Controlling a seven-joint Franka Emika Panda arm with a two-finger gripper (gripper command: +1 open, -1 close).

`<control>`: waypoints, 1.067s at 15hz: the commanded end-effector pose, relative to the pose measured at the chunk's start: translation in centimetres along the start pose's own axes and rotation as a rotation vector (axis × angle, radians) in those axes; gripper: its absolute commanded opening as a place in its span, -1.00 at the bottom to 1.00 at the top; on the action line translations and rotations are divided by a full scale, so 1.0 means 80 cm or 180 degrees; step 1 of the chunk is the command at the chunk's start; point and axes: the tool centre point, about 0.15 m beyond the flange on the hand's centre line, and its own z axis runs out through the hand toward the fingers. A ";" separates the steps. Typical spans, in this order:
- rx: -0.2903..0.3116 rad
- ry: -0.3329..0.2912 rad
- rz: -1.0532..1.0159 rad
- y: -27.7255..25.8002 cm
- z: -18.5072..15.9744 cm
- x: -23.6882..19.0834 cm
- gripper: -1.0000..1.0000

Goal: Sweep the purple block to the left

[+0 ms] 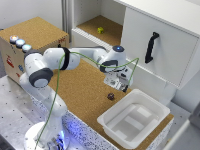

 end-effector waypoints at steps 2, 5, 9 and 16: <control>-0.0185 -0.0147 0.0021 -0.019 0.041 0.010 1.00; -0.0232 -0.0185 0.0051 -0.030 0.060 0.013 1.00; -0.0266 -0.0146 0.0244 -0.019 0.072 0.015 -1.00; -0.0239 -0.0315 0.0072 -0.027 0.134 0.016 -1.00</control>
